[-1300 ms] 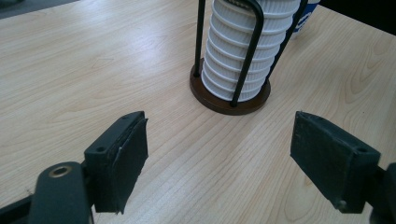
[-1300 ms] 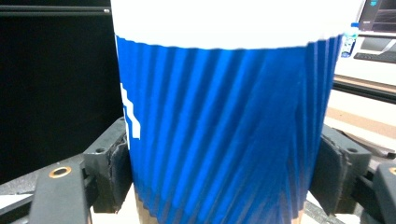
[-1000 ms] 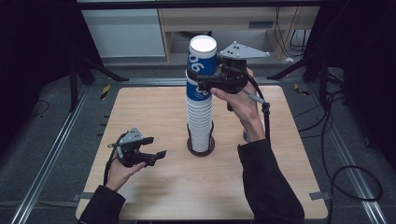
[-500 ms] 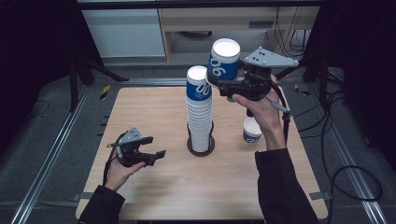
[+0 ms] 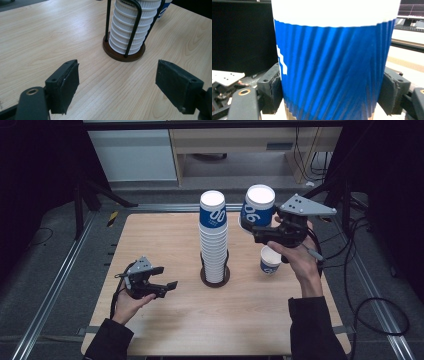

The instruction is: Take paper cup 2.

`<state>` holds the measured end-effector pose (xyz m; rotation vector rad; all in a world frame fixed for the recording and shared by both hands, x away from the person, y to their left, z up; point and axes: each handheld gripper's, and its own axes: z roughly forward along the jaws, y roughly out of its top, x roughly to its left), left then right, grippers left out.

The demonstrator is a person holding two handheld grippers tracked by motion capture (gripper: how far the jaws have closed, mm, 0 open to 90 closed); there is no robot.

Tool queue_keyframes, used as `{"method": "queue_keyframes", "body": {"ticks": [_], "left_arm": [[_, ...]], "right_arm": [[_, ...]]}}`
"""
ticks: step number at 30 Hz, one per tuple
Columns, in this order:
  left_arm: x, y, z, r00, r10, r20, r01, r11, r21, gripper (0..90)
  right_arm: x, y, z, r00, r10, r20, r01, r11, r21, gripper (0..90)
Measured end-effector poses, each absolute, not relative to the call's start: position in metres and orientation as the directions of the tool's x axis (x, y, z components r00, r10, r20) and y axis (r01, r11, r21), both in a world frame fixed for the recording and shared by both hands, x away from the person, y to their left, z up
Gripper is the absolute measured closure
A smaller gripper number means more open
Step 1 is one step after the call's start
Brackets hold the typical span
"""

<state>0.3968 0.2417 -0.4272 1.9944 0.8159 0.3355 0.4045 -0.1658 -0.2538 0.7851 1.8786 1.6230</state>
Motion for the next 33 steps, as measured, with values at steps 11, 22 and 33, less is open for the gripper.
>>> {"method": "queue_keyframes", "body": {"ticks": [11,22,33], "left_arm": [[0.396,0.24,-0.428,0.745,0.662,-0.084,0.411,-0.357,0.839,18.5],[0.396,0.24,-0.429,0.751,0.655,-0.085,0.415,-0.368,0.832,18.4],[0.395,0.239,-0.429,0.757,0.648,-0.087,0.414,-0.372,0.831,18.5]], "right_arm": [[0.402,-0.18,-0.288,-0.689,0.725,0.008,0.129,0.111,0.985,21.2],[0.395,-0.188,-0.316,-0.7,0.714,0.019,0.168,0.139,0.976,21.2],[0.384,-0.192,-0.345,-0.75,0.661,0.032,0.19,0.169,0.967,21.2]]}}
